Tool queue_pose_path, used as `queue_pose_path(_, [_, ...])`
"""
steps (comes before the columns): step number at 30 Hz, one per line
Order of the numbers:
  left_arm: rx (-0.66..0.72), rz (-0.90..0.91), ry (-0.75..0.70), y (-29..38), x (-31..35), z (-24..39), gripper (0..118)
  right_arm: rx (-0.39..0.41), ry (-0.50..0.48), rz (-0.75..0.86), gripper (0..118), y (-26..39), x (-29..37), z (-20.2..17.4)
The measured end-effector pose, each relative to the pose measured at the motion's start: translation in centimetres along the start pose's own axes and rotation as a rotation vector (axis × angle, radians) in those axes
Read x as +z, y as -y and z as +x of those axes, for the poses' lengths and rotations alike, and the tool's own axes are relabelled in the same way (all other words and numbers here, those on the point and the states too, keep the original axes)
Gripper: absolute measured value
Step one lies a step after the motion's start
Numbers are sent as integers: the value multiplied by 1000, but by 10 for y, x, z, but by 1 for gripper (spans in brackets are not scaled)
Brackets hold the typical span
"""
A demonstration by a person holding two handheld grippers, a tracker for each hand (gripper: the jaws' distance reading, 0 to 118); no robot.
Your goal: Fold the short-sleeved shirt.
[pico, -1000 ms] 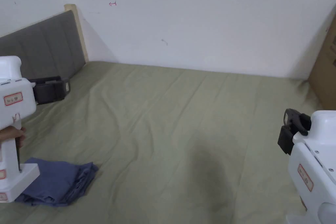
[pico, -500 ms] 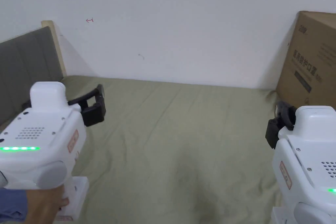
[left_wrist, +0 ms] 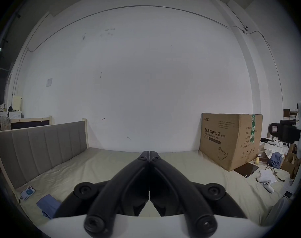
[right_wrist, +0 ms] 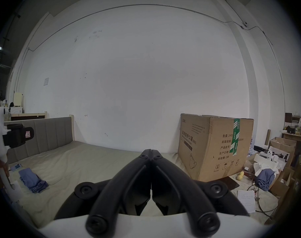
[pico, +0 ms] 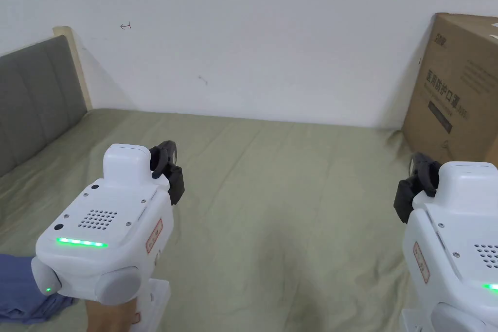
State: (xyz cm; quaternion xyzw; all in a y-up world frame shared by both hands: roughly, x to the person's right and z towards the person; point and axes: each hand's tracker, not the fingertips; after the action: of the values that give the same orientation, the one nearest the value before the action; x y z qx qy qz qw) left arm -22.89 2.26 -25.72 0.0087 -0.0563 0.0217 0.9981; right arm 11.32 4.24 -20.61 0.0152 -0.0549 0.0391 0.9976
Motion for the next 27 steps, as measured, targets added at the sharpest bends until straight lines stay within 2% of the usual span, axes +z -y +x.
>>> queue_pose_path(27, [-1, -5, -5, 7, 0, 1, 0, 12, -11, 6, 0, 0, 1, -6])
